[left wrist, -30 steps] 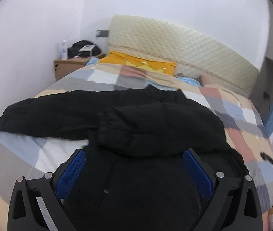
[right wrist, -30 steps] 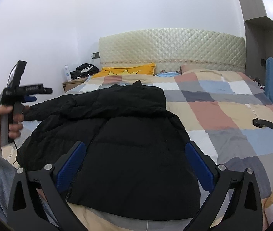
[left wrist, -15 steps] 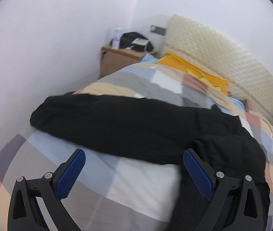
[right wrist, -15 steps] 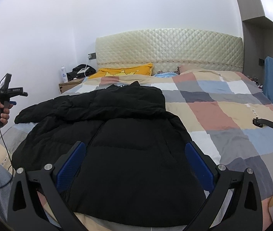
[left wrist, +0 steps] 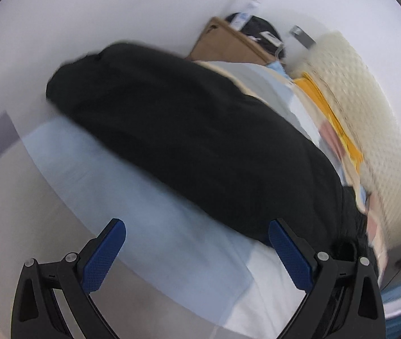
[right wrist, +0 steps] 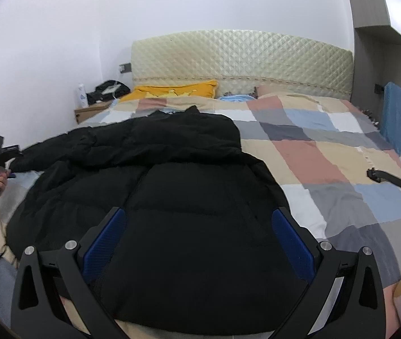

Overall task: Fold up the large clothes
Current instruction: 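Grasp the sleeve with the left gripper, lift and fold it across the body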

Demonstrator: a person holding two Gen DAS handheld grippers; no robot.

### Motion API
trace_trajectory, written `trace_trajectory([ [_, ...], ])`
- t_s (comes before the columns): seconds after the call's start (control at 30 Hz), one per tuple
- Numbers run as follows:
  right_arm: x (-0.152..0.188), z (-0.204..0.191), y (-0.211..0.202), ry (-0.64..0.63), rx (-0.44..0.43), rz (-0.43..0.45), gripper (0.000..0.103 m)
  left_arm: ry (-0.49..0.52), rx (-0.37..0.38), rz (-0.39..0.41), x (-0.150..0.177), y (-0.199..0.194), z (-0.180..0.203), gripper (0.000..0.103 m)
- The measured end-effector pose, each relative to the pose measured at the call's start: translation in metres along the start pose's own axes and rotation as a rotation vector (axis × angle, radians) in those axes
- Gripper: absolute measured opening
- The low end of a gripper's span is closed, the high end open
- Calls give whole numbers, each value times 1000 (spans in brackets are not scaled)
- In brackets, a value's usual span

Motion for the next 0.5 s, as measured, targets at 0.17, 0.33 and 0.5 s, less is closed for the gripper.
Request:
trace_trajectory([
  [0.17,-2,-15,18,1,6,-31,103,-84,61,6,-16,20,-31,102],
  [0.33,2,-27,40,-34,34,-74,103,-91,110,74,-44,32,-36,102],
  [0.5,-5,-37,52,-57,57,-67,103,-104,73,130,-73,47,-41,102],
])
Point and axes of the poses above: each gripper's, at about its wrist camera, not at the fingertips, and y roughly the way its jaws point, z to its right, x to its underside, the point moved 7 cm from there along y, roughly the way its jaws point, and after that the axes turned 11 degrees about x, right-handed, at the moved point
